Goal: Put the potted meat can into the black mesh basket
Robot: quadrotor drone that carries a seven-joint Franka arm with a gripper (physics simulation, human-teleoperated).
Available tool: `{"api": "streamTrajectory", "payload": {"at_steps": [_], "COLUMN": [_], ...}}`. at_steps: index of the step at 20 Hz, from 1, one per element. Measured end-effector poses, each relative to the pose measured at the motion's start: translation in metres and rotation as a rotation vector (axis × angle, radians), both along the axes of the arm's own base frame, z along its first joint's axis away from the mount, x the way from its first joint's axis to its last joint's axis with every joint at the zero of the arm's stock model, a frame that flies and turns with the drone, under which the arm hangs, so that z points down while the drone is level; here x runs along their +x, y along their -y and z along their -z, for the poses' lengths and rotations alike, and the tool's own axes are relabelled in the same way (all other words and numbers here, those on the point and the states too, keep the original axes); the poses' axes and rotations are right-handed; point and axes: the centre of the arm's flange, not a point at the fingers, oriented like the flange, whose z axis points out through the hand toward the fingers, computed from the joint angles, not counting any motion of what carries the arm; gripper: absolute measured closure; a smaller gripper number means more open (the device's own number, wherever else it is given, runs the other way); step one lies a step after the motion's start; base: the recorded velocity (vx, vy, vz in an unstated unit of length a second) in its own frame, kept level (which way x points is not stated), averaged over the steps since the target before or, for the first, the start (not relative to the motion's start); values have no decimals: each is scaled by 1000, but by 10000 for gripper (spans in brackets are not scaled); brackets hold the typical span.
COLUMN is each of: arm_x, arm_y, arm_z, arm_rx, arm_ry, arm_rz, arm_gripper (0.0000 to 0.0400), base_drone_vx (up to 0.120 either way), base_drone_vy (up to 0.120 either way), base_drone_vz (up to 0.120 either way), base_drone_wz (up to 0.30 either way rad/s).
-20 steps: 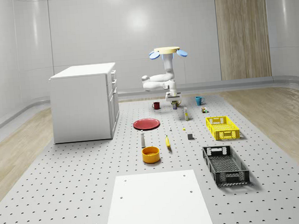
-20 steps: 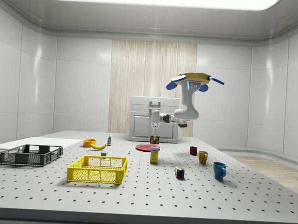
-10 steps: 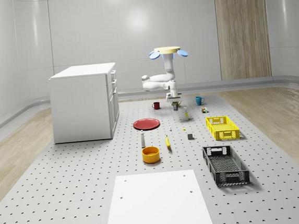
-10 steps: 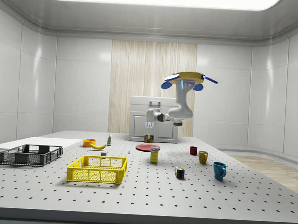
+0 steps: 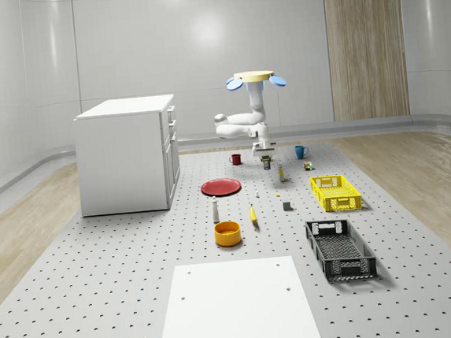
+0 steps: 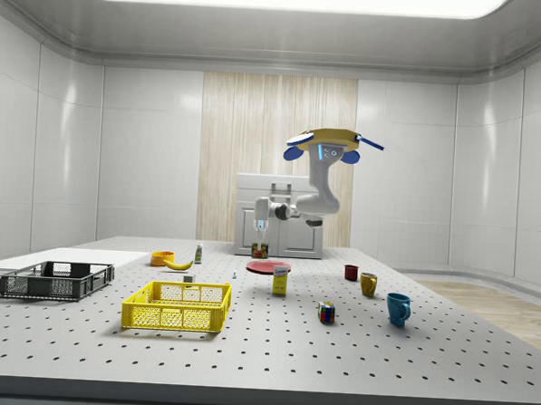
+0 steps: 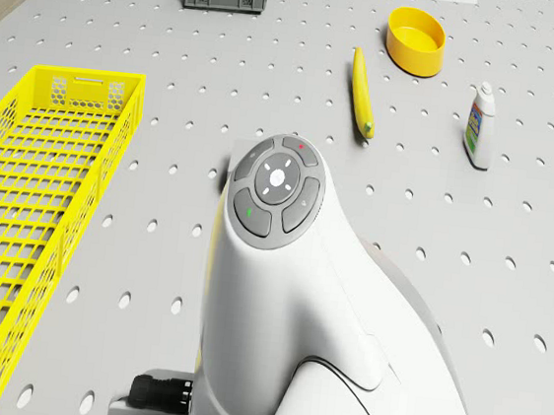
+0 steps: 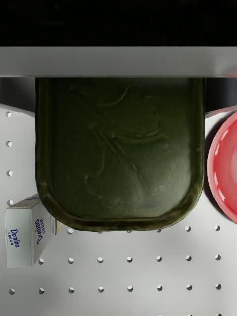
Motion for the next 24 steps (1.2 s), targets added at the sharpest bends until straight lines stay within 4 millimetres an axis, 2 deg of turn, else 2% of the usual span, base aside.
{"api": "streamTrajectory", "payload": {"at_steps": [24], "arm_x": [0], "arm_y": [0], "arm_z": [0], "arm_rx": [0], "arm_ry": [0], "arm_rz": [0], "arm_gripper": [115], "base_drone_vx": [120], "base_drone_vy": [0], "base_drone_vz": [0], "base_drone_wz": [0]}}
